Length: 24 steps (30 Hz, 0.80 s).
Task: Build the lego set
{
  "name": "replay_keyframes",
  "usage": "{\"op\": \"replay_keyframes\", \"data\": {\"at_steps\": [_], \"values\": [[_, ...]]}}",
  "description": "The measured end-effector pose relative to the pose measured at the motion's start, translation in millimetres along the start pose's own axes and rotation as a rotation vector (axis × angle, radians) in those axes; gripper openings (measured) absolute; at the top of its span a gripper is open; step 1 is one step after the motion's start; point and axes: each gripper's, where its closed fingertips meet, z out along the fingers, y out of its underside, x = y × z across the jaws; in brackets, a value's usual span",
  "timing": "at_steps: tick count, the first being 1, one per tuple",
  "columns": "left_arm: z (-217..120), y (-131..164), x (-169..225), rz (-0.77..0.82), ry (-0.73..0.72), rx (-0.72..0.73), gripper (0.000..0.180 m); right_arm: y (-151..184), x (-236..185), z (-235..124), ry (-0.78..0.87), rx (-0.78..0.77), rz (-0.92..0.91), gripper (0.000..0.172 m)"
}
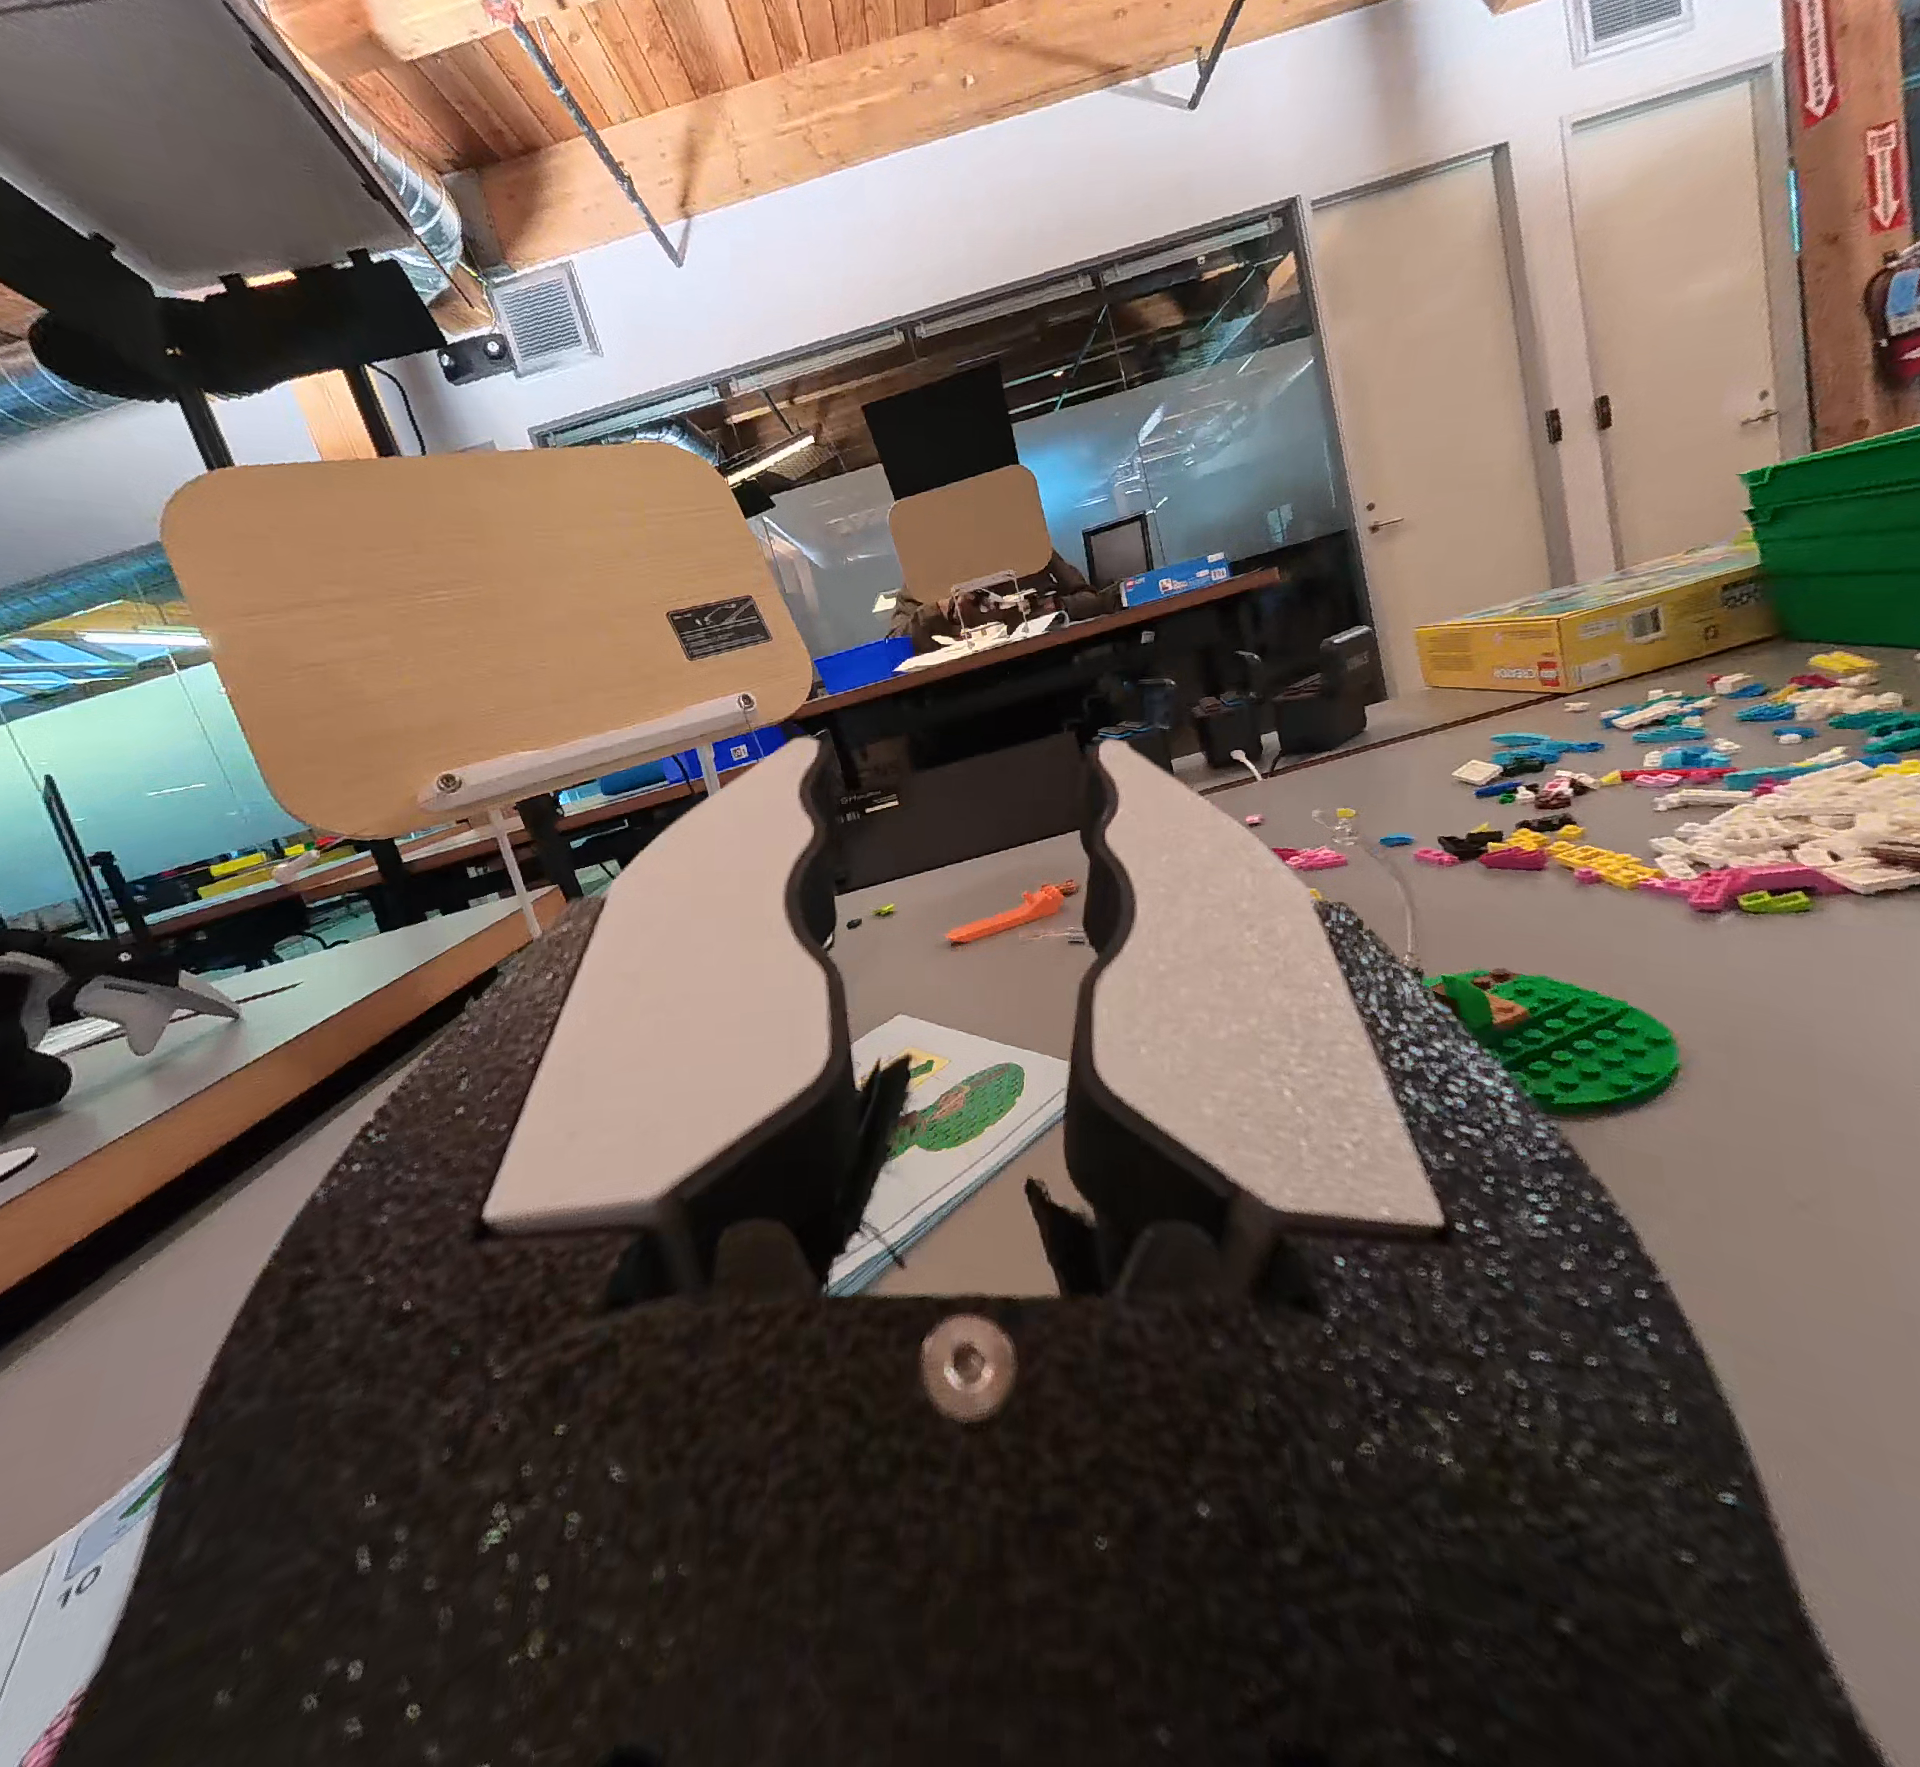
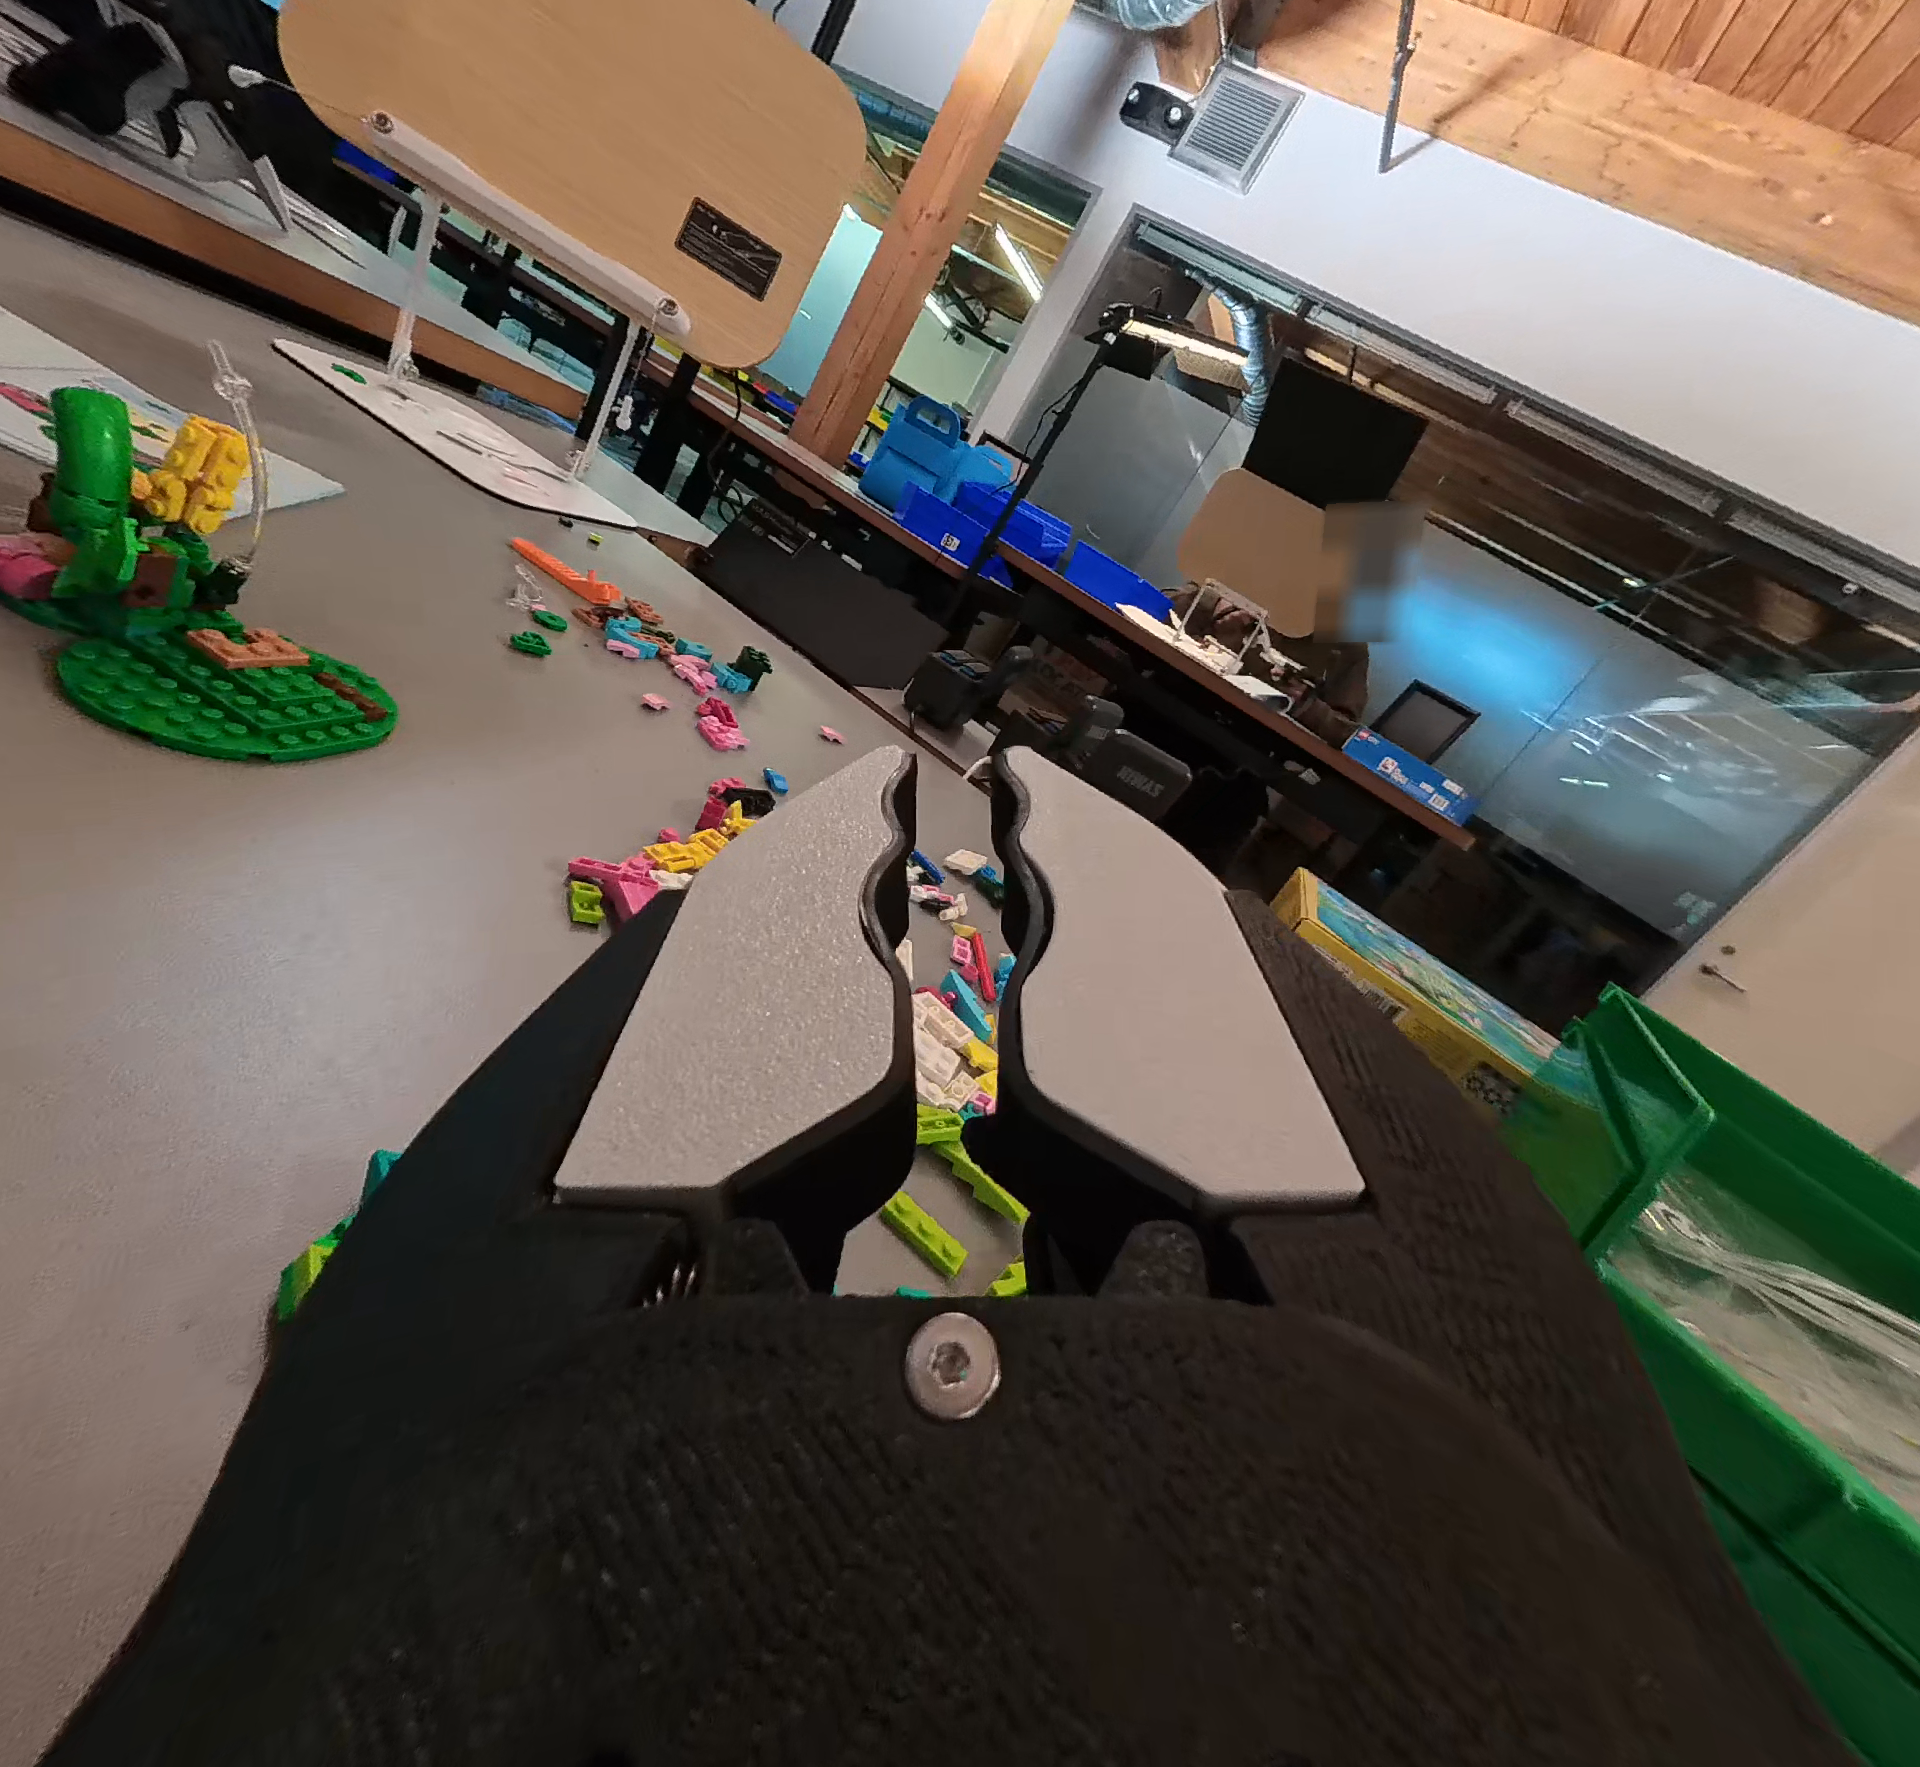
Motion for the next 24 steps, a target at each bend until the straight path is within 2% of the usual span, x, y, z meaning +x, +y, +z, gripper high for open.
{"op": "replay_keyframes", "data": {"at_steps": [2,4,7,9,13,16,20,24], "values": [[0,0,-4,0.02,-0.017,-0.007,0.045,0,-1,0,-0.002,0.001,-0.006,0.011],[0,-1,-16,0.118,-0.05,-0.043,0.046,0,-2,0,-0.007,0.0,-0.014,0.011],[-4,6,-49,0.327,-0.083,-0.198,0.057,1,-6,2,0.001,-0.007,-0.021,0.01],[-9,17,-66,0.399,-0.055,-0.302,0.063,2,-6,3,0.012,-0.012,-0.01,0.01],[-21,72,-74,0.384,0.161,-0.64,0.073,3,-7,4,0.015,-0.026,0.021,0.01],[-33,102,-77,0.386,0.286,-0.807,0.073,7,-5,8,0.017,-0.045,0.003,0.01],[-34,114,-74,0.359,0.379,-0.864,0.058,9,-6,10,0.024,-0.072,-0.027,0.01],[-25,125,-72,0.33,0.414,-0.881,0.06,20,5,14,0.06,-0.113,-0.055,0.009]]}}
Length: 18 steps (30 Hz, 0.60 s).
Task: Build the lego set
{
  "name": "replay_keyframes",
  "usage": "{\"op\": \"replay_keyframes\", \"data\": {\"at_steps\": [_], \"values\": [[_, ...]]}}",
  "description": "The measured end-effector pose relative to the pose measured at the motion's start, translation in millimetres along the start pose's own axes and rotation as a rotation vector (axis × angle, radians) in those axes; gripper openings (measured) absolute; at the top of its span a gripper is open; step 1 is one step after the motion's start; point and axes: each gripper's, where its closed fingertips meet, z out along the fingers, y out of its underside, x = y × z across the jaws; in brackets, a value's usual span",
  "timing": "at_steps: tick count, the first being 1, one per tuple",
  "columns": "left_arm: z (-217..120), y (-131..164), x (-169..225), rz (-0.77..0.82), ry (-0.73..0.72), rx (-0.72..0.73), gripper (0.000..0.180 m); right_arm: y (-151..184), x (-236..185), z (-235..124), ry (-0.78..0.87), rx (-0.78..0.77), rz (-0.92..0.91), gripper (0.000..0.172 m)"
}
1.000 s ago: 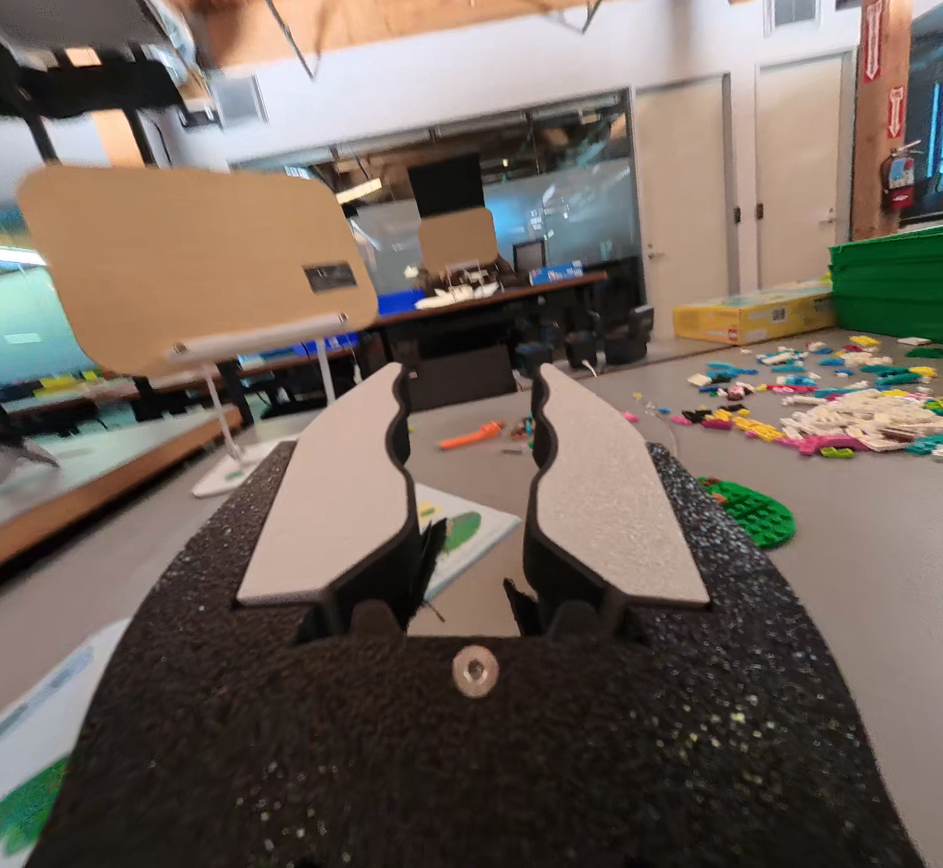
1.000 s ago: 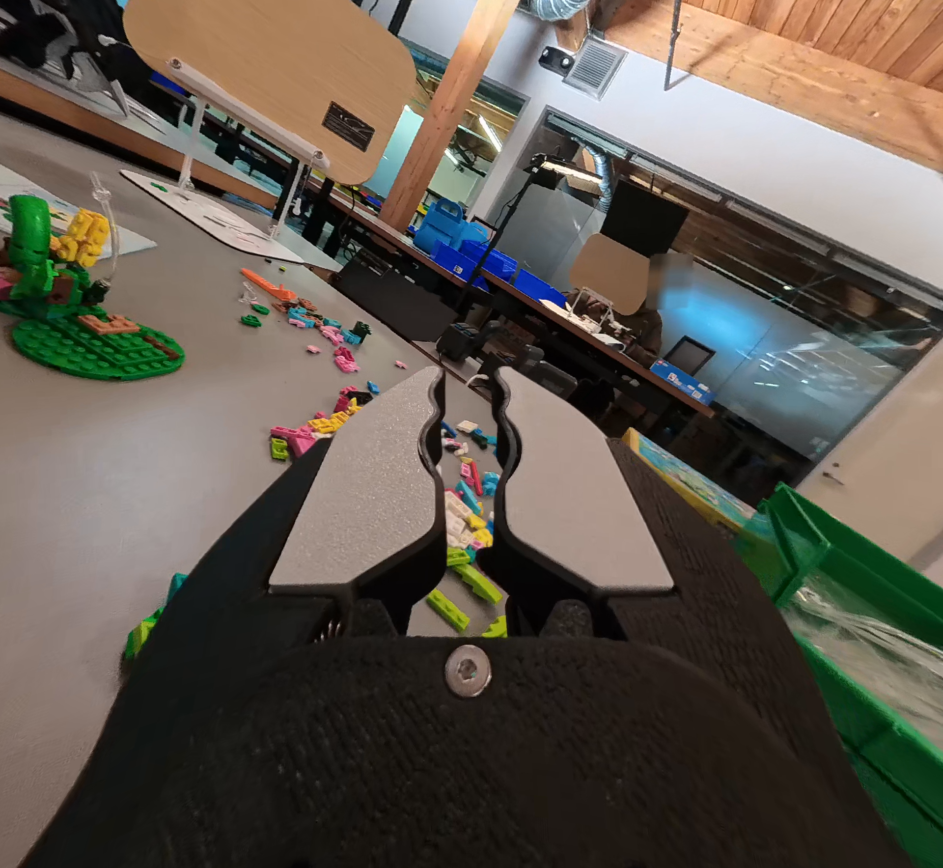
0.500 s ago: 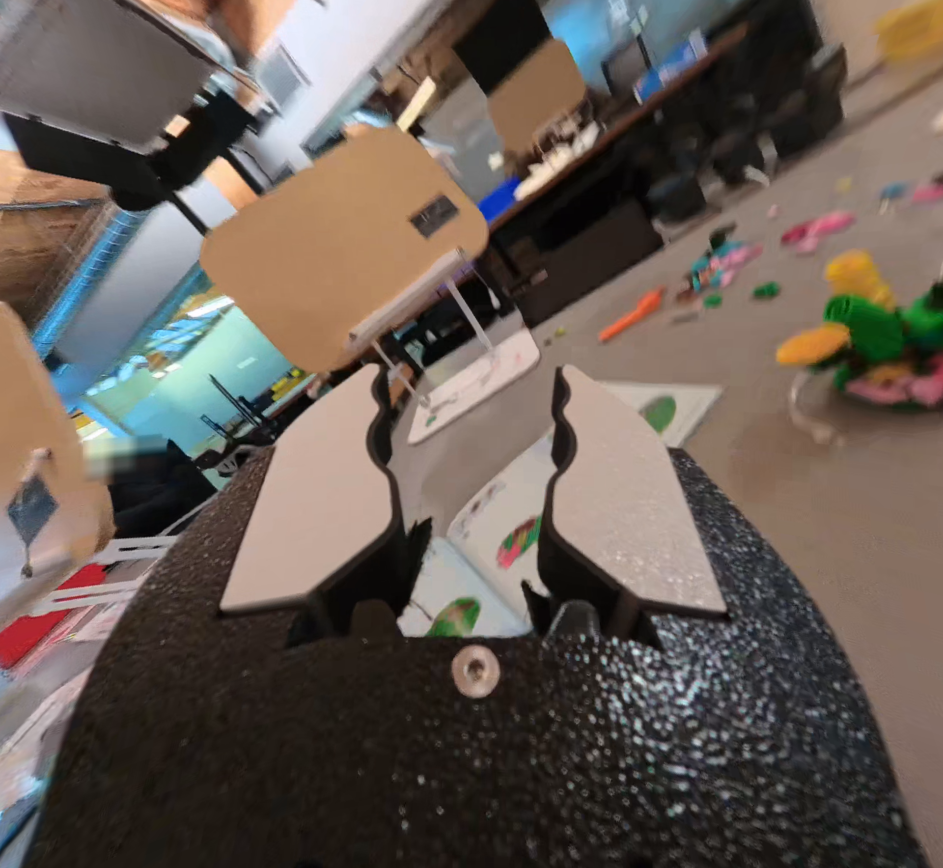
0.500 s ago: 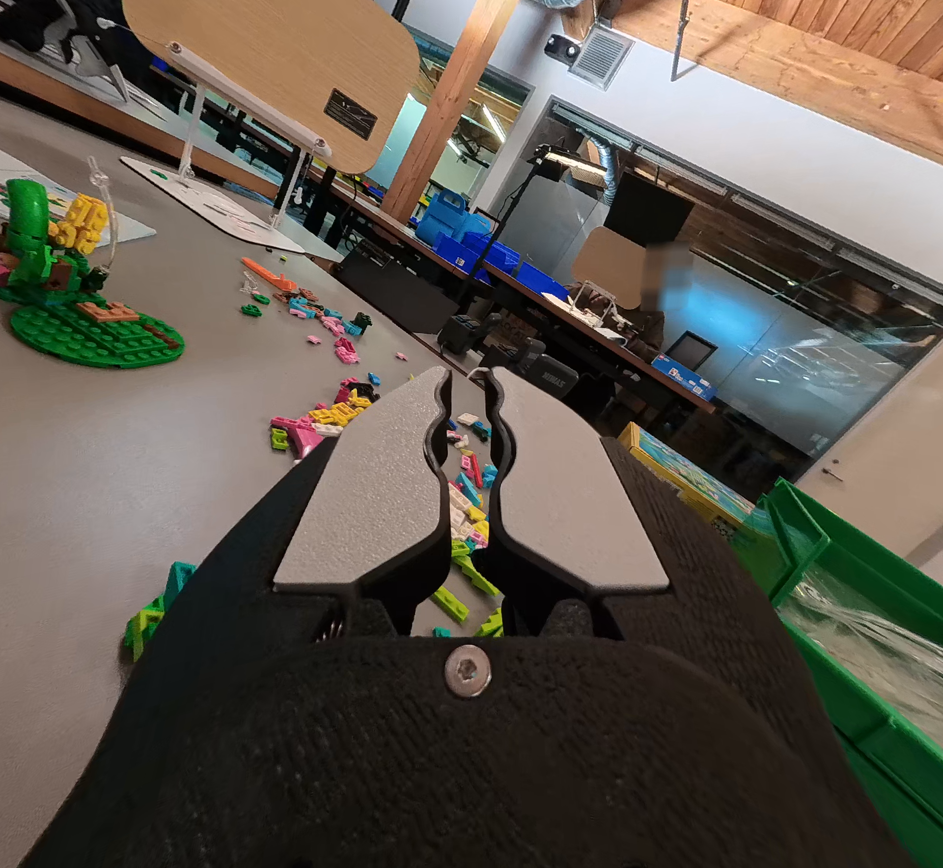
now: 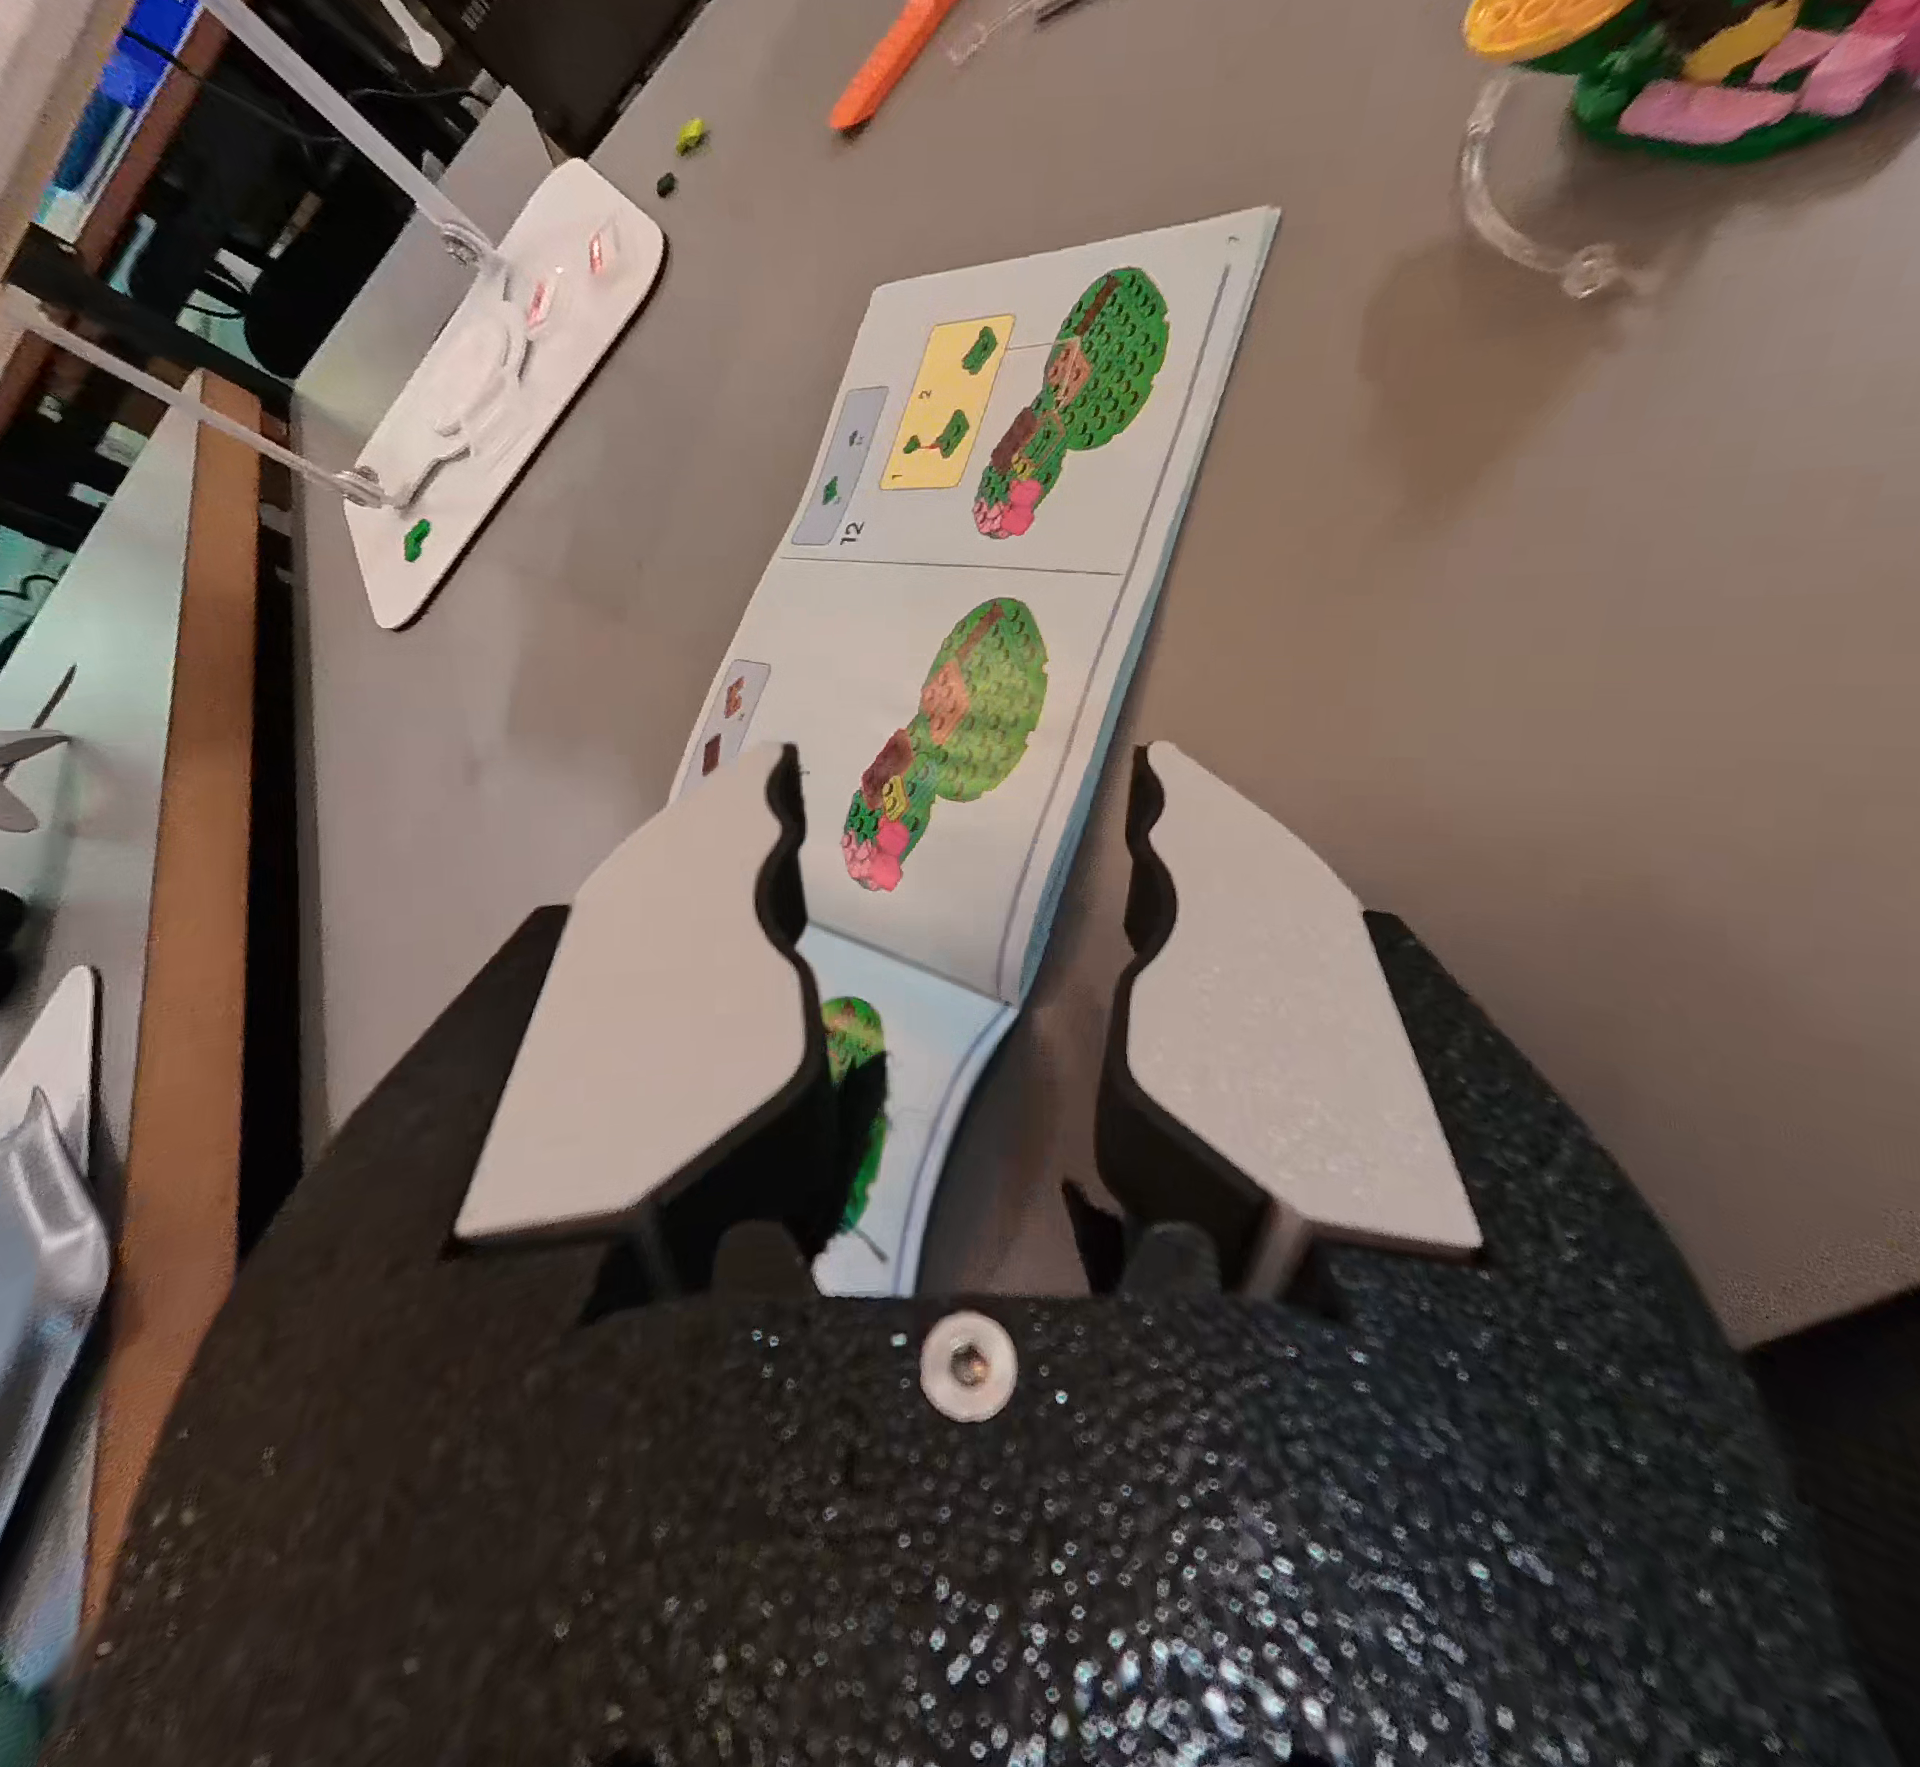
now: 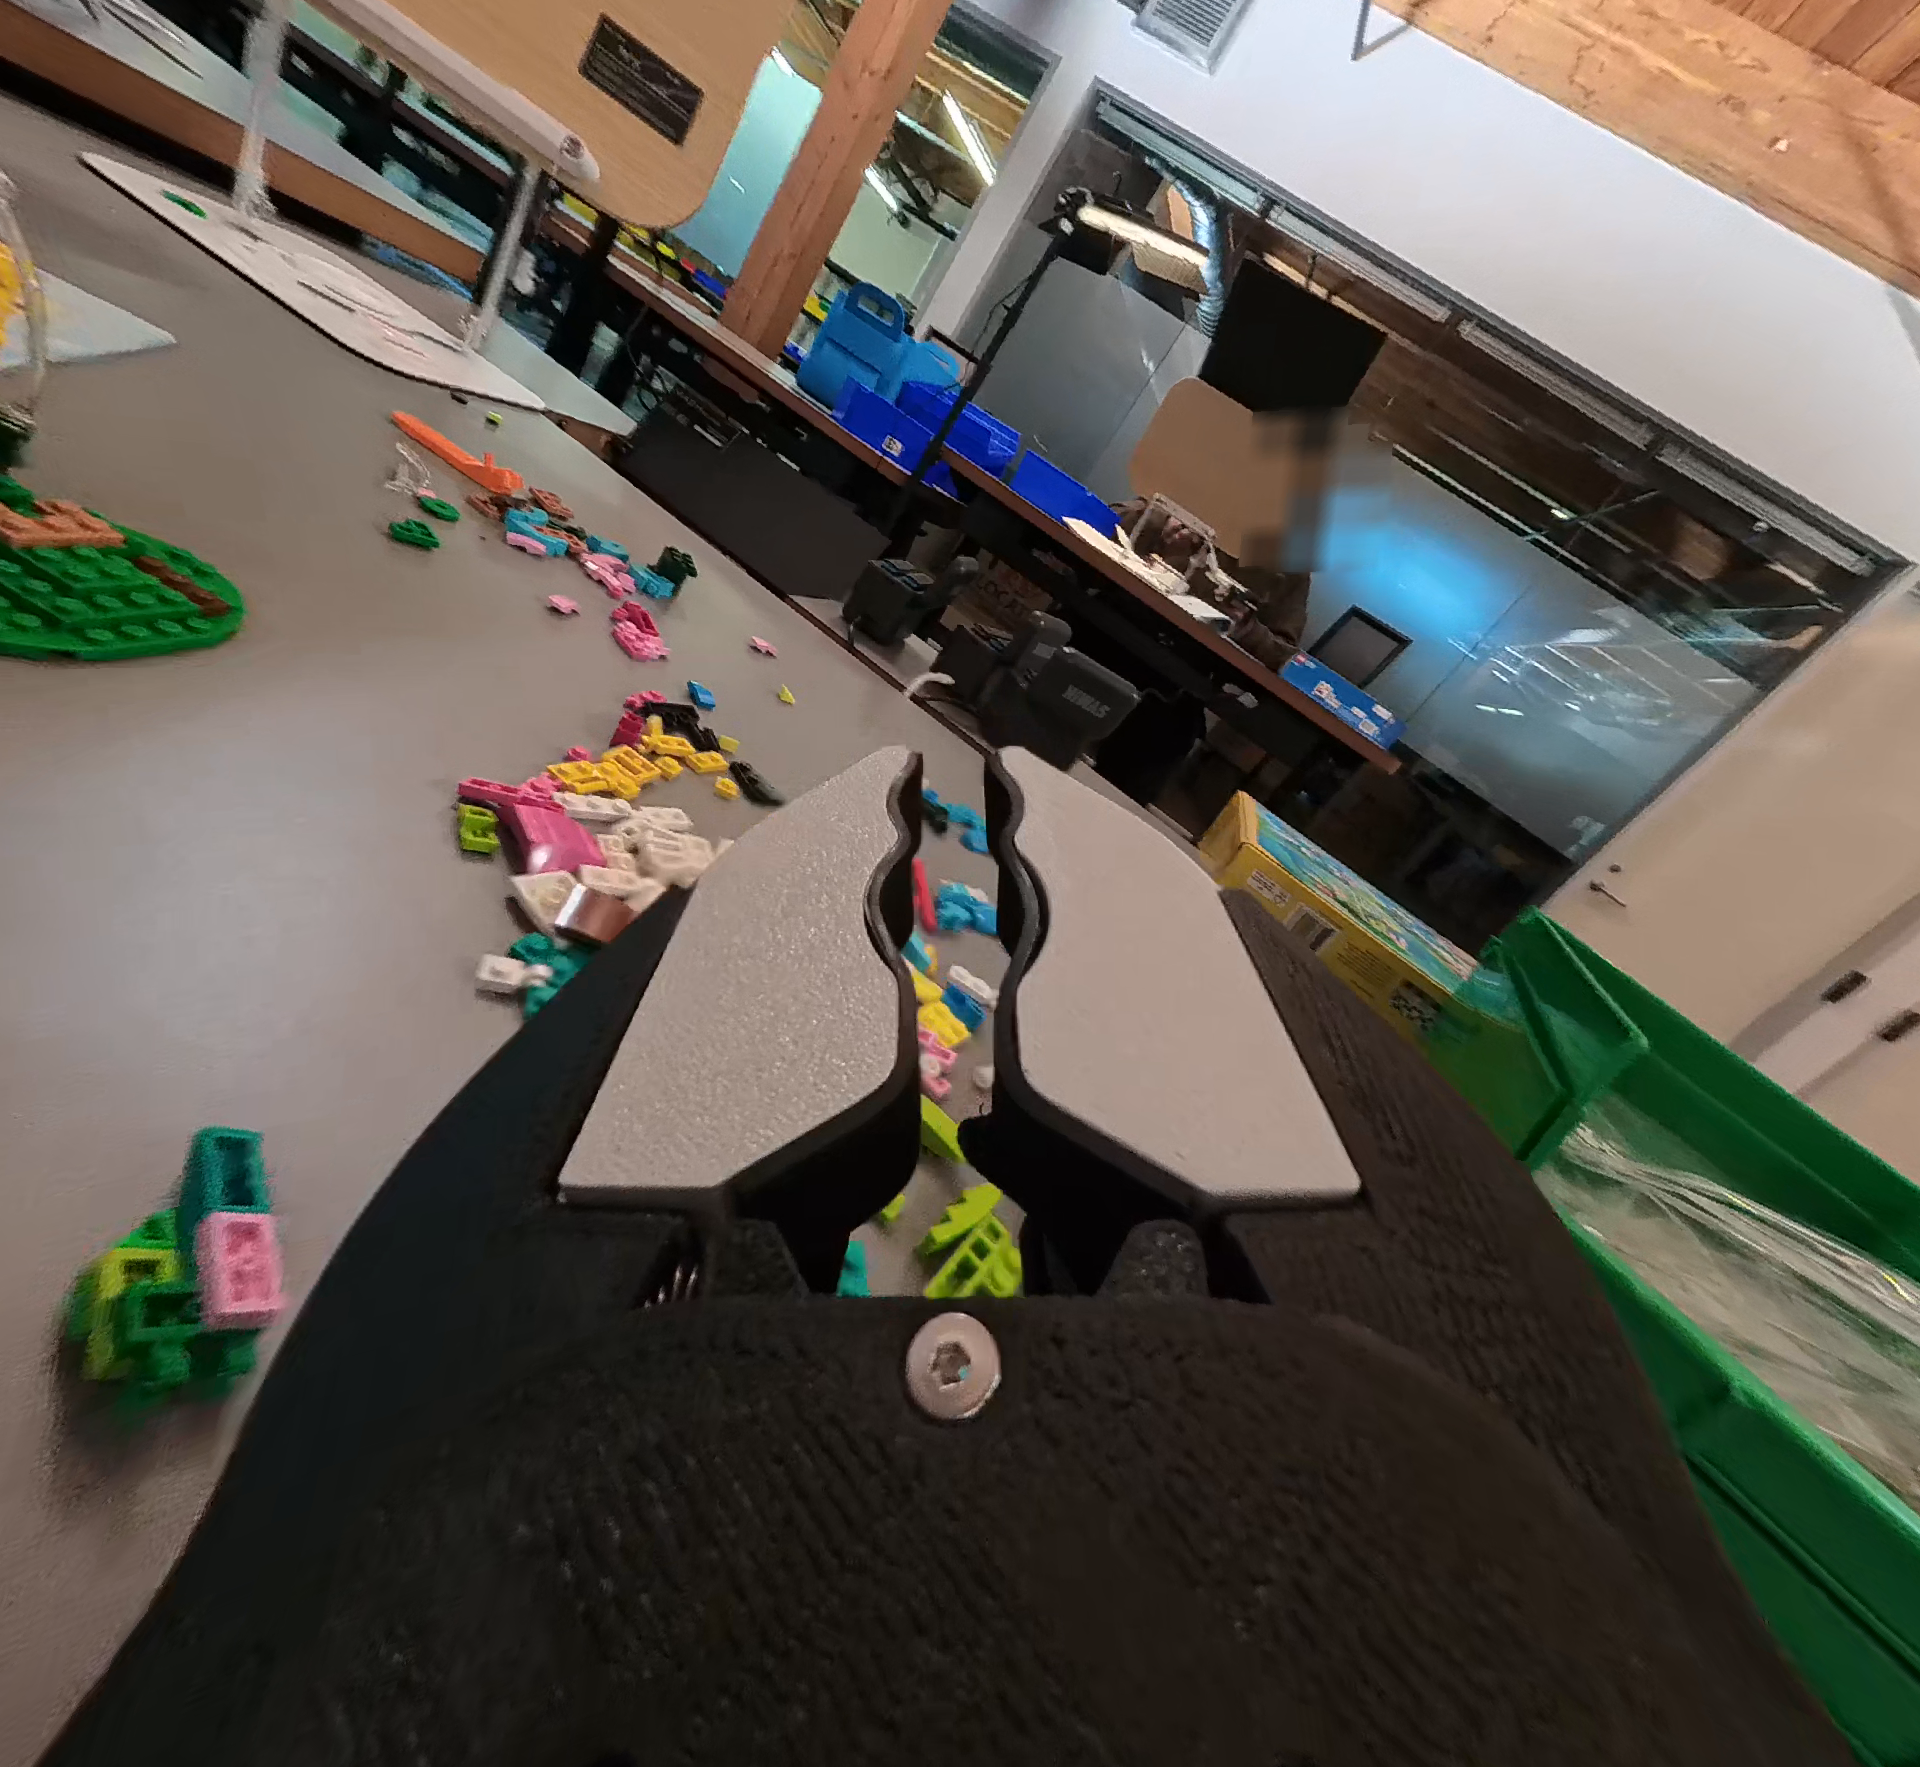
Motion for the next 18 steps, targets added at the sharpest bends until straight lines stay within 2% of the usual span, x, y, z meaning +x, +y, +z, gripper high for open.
{"op": "replay_keyframes", "data": {"at_steps": [6,18], "values": [[20,11,1,0.011,0.087,-0.081,0.07,15,14,-2,0.042,-0.053,0.026,0.009],[27,16,1,0.041,0.162,-0.13,0.071,27,21,-14,0.055,-0.086,-0.031,0.009]]}}
